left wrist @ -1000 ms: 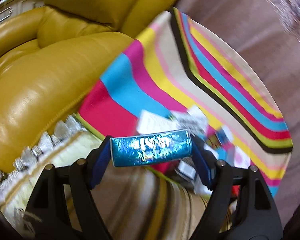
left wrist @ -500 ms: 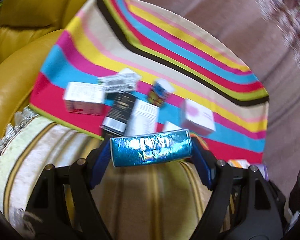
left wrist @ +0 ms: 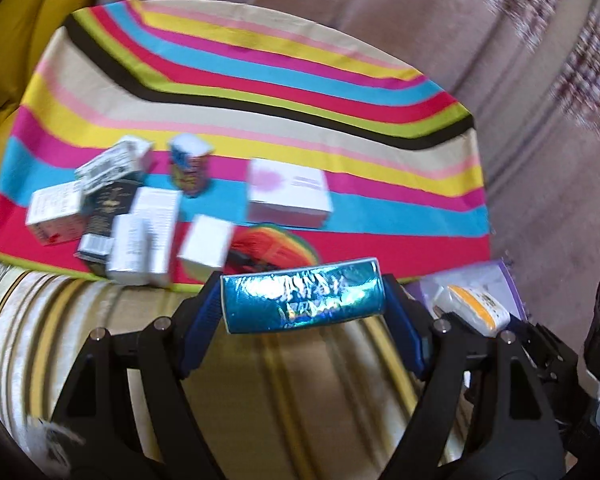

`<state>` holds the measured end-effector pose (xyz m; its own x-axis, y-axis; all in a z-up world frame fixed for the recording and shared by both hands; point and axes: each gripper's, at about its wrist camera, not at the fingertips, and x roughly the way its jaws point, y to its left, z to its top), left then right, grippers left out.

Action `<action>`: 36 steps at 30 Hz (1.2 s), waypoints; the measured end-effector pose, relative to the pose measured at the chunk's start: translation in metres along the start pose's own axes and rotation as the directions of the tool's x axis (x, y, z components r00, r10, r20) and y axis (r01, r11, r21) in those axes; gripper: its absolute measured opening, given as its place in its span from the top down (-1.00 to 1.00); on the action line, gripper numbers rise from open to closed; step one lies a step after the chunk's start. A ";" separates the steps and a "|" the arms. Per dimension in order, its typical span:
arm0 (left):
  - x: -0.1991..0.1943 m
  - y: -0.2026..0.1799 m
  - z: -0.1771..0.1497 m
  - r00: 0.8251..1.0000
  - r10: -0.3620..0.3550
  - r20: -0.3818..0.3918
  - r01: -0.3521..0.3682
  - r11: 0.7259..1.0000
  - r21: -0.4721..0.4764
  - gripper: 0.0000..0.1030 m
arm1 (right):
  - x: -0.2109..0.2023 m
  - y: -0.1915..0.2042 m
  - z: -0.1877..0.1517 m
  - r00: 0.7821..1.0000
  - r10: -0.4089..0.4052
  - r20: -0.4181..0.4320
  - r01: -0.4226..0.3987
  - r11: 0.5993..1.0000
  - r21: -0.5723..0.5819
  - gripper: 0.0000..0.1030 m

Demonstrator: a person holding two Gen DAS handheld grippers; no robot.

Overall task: Organize objects
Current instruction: 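Carry the packet and tissue pack to the purple-rimmed box and release them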

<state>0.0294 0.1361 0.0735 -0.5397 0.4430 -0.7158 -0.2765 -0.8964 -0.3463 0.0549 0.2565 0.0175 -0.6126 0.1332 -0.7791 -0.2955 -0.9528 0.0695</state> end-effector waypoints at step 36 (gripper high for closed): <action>0.040 -0.184 -0.046 0.953 -0.229 -0.199 0.298 0.833 0.466 -0.78 | -0.038 -0.176 -0.048 0.943 -0.330 -0.037 0.320 0.873 0.368 -0.62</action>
<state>0.0951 0.3181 0.0812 -0.2929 0.6256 -0.7231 -0.7617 -0.6098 -0.2191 0.1654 0.4061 0.0048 -0.4534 0.4297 -0.7809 -0.7233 -0.6893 0.0407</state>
